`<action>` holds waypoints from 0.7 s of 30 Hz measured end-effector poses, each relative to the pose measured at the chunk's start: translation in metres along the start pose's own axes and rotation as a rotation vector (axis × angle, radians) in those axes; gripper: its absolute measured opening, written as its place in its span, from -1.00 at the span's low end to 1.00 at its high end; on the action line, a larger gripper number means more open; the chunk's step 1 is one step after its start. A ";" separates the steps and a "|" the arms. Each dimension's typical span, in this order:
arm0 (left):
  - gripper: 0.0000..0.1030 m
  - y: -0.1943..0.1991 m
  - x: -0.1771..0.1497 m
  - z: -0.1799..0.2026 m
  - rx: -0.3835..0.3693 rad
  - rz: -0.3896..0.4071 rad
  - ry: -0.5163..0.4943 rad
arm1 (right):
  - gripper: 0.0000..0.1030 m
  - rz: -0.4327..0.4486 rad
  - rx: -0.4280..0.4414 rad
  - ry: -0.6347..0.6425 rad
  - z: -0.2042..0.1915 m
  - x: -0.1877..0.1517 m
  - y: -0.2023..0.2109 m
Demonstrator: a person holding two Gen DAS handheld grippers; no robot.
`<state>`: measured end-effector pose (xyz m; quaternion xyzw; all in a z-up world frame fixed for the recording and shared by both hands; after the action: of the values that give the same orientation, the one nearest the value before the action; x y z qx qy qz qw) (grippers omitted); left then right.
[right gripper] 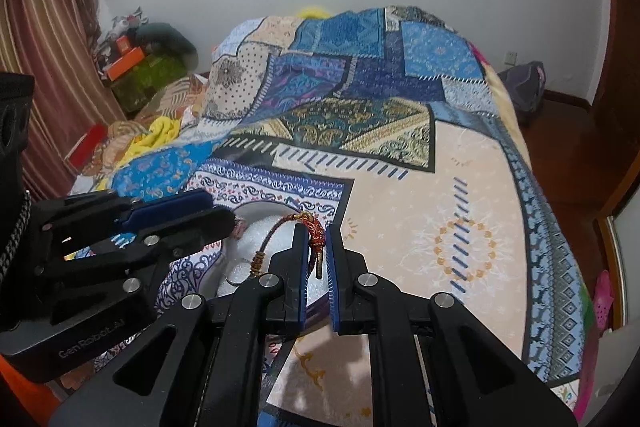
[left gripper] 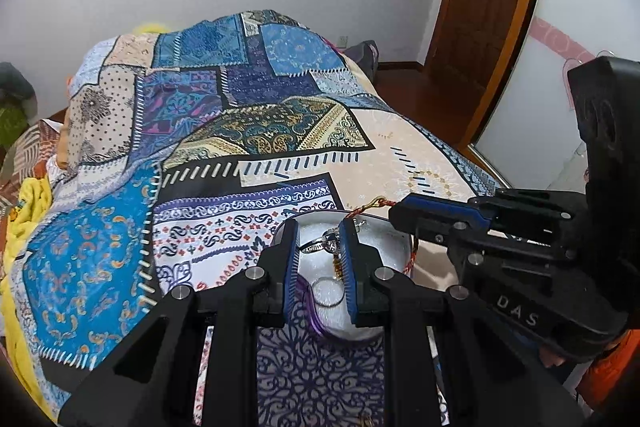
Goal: Organize jewelry
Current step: 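Lower and open the right tool in the tin while the left tool releases rings there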
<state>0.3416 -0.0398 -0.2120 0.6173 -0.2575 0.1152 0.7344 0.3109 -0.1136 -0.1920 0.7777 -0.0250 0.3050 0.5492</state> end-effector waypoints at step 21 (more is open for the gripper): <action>-0.62 -0.018 -0.001 0.004 -0.025 -0.051 -0.013 | -0.84 -0.108 0.010 0.012 0.003 -0.008 -0.016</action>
<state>0.3482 -0.0473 -0.2276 0.6152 -0.2479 0.0890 0.7431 0.3112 -0.1122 -0.2100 0.7787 0.0218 0.2799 0.5611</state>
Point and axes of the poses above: each gripper's, at about its wrist camera, not at the fingertips, and y roughly against the way its jaws point, z to its right, x to its top, the point moved 8 cm from there along -y, roughly the way its jaws point, and after that the axes turned 12 degrees about -z, right-handed, at the moved point
